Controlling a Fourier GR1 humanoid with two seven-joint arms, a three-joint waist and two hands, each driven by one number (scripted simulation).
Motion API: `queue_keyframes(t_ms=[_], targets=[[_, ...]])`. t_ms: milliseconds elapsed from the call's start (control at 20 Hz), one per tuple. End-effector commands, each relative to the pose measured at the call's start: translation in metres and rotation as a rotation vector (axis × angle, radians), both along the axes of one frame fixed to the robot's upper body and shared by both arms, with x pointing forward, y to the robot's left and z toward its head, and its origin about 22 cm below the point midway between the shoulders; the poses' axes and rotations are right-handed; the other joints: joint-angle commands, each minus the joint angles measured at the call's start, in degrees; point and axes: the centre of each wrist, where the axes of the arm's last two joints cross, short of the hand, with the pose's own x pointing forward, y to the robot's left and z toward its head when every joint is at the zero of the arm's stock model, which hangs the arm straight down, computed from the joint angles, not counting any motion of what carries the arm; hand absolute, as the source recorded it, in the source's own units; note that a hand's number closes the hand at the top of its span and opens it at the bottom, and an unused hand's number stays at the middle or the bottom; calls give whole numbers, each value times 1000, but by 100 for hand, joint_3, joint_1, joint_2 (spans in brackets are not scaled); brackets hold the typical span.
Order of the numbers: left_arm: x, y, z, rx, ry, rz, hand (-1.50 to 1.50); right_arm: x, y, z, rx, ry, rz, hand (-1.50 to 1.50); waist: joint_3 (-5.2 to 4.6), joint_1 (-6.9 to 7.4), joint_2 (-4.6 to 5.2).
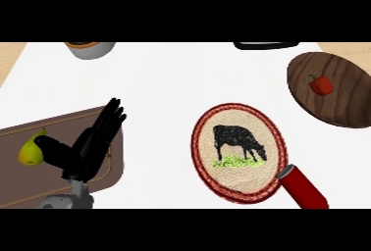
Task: Pick the bell pepper from the placemat and place it in the bowl
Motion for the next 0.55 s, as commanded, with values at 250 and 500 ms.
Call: queue_keyframes(t_ms=[250,500], targets=[[-9,5,-3,-4,6,31,0,-164,28,-77,14,62,61,150,-5,-263,-6],[-10,6,0,10,-20,19,0,-257,60,-107,53,178,110,150,22,-94,75]])
